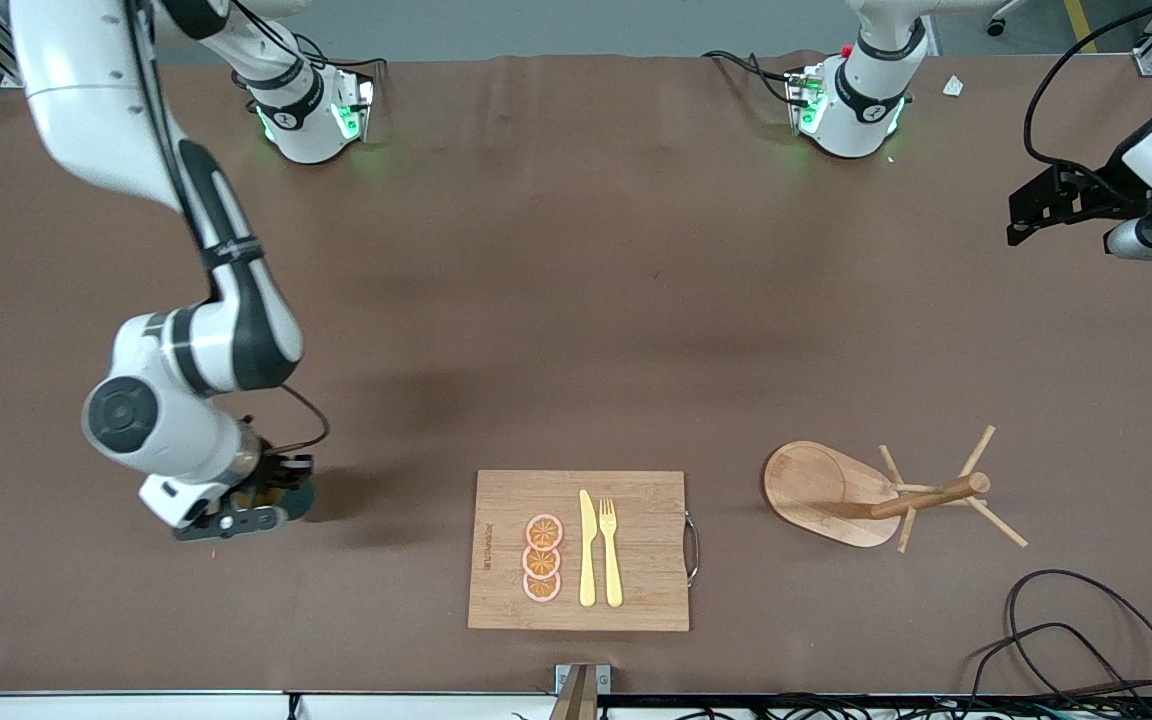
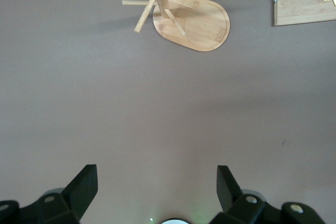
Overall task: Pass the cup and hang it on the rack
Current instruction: 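Grasp the teal mug rim with the right gripper and lift it, then carry the mug toward the table middle while the left gripper approaches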
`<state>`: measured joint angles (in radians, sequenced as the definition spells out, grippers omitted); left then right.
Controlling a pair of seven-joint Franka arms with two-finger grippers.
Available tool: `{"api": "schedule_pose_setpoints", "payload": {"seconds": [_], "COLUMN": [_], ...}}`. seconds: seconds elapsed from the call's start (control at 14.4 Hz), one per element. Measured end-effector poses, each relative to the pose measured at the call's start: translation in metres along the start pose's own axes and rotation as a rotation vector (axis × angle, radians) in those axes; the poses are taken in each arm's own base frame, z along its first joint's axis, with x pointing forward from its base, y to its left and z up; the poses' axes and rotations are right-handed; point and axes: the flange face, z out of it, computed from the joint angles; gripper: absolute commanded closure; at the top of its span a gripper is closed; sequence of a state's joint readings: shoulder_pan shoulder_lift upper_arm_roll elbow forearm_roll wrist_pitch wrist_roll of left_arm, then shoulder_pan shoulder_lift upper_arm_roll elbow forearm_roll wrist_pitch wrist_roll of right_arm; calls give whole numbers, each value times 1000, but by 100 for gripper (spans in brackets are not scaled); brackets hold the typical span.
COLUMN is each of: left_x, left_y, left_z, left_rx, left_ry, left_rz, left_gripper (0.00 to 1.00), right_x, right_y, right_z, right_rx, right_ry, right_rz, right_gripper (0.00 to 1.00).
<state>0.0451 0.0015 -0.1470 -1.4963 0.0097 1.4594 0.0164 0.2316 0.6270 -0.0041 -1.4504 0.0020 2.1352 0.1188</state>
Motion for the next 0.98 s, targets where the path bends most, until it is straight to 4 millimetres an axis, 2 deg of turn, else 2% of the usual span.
{"api": "schedule_pose_setpoints", "payload": {"seconds": [0.14, 0.28, 0.42, 0.56, 0.7, 0.84, 0.98], "left_x": [0, 0, 0, 0, 0, 0, 0], "left_y": [0, 0, 0, 0, 0, 0, 0], "left_z": [0, 0, -1, -1, -1, -1, 0], "left_rx": [0, 0, 0, 0, 0, 0, 0], "left_ry": [1, 1, 1, 1, 2, 2, 1], "left_rz": [0, 0, 0, 0, 1, 1, 1], "left_gripper": [0, 0, 0, 0, 0, 0, 0], "right_x": [-4, -20, -45, -64, -79, -97, -116], "right_y": [-76, -158, -241, -310, -365, -410, -445], "right_z": [-27, -45, -56, -59, -49, -22, 6], "right_rx": [20, 44, 76, 127, 216, 288, 342], "right_ry": [38, 64, 84, 114, 147, 174, 183], "right_rz": [63, 104, 152, 200, 250, 283, 316], "right_gripper": [97, 97, 97, 97, 97, 98, 98]}}
